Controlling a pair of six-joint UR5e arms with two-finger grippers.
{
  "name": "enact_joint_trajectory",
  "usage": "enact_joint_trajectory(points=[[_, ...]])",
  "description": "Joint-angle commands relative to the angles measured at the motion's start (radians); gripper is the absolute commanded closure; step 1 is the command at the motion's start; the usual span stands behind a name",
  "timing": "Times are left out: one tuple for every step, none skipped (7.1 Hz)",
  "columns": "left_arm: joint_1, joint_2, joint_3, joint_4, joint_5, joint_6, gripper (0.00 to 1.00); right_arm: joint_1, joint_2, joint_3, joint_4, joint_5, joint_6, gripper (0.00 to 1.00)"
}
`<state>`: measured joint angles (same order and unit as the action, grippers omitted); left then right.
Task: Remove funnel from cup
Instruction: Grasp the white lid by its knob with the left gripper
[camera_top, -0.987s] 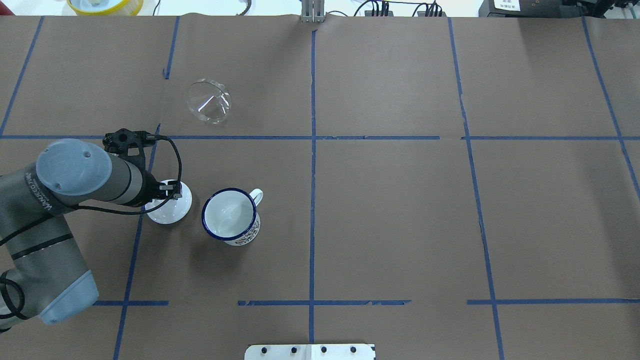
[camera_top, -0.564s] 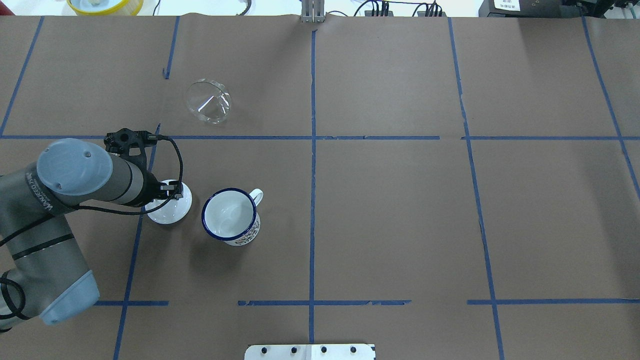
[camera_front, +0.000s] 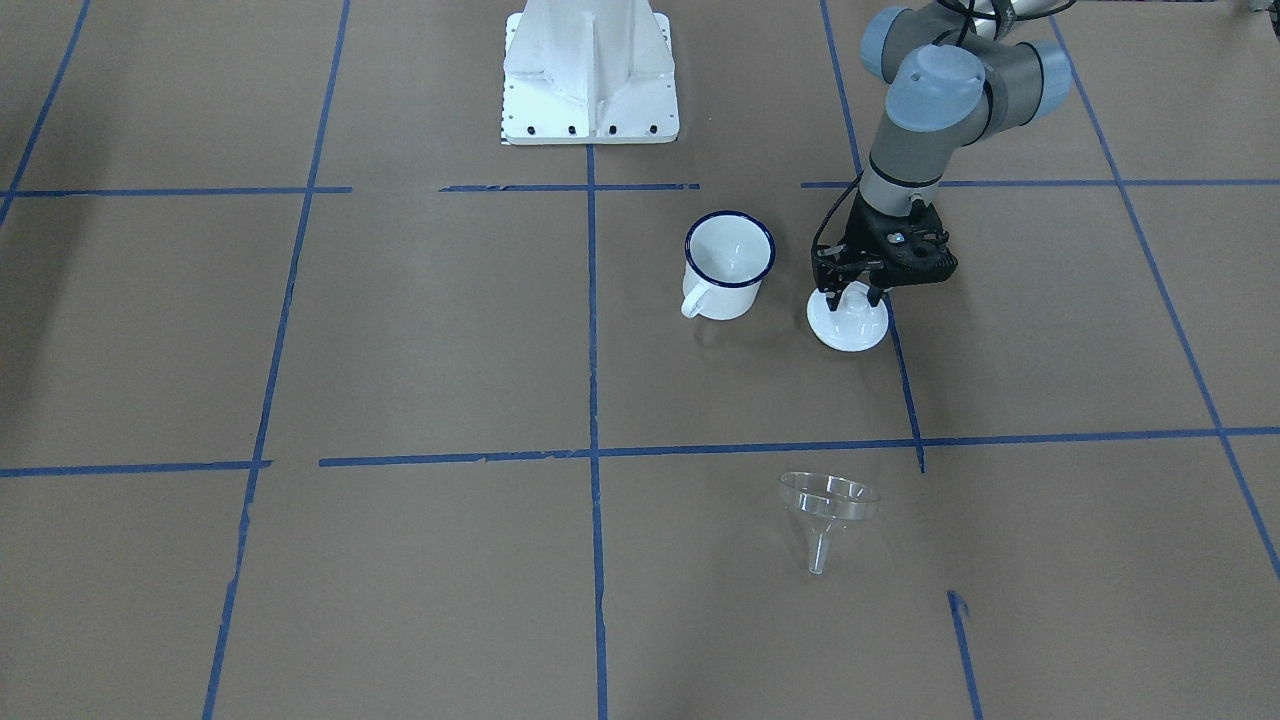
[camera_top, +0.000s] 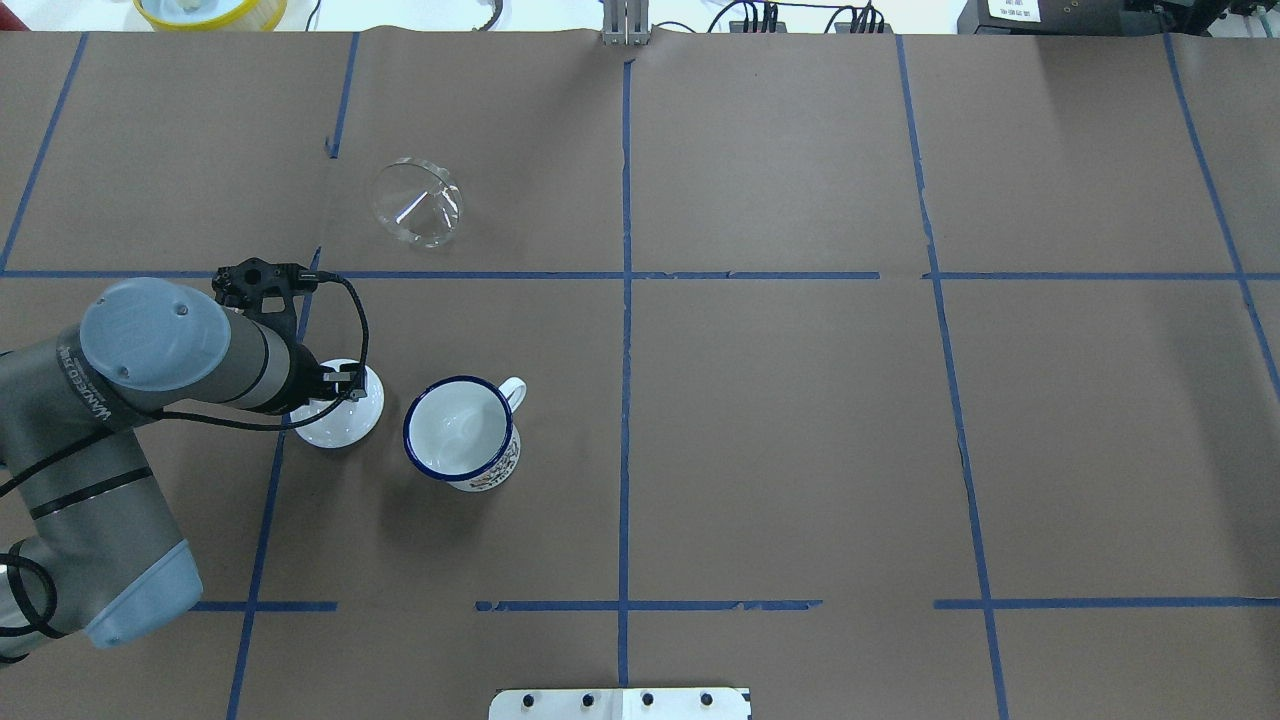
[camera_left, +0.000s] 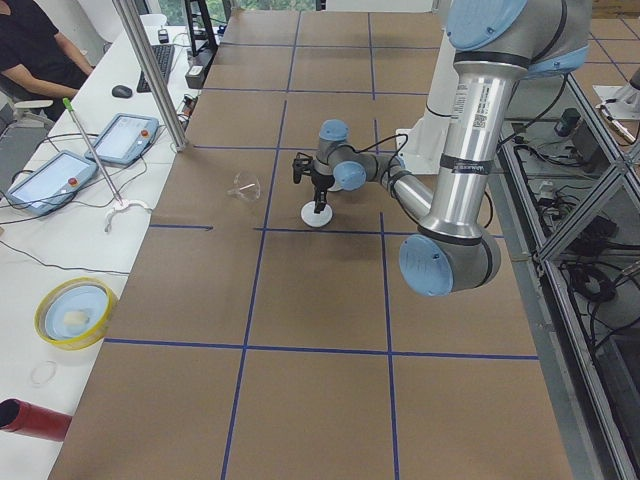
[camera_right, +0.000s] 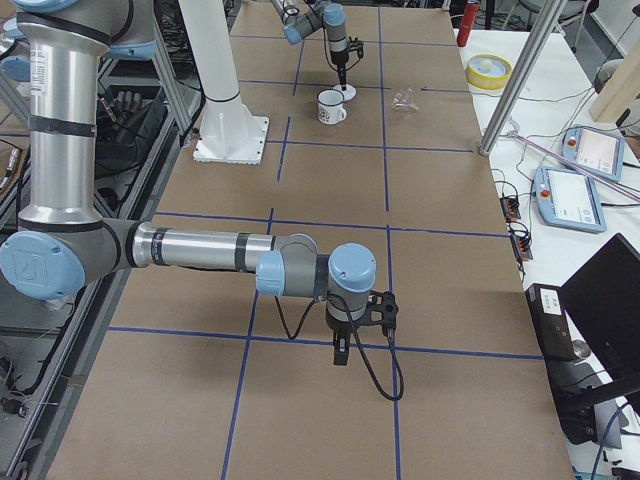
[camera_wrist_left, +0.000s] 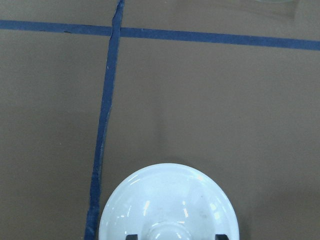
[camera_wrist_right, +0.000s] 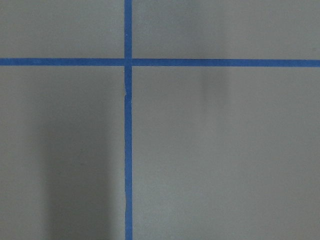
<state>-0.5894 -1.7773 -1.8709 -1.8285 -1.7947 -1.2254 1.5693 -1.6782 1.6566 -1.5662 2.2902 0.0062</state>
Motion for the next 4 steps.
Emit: enact_joint_trajectory(points=[[-0.003,-0.001,0.002,0.000,0.001,0.007,0.42,0.000,0.000,0.000,0.000,0.000,0.000,0.00],[-0.007,-0.001,0.003,0.000,0.001,0.007,0.43,0.000,0.000,0.000,0.000,0.000,0.000,0.00],[-0.007,-0.001,0.004,0.000,0.001,0.009,0.43,0.000,0.000,0.000,0.000,0.000,0.000,0.00],[-0.009,-0.001,0.004,0.000,0.001,0.012,0.43,0.000,0.000,0.000,0.000,0.000,0.000,0.00]])
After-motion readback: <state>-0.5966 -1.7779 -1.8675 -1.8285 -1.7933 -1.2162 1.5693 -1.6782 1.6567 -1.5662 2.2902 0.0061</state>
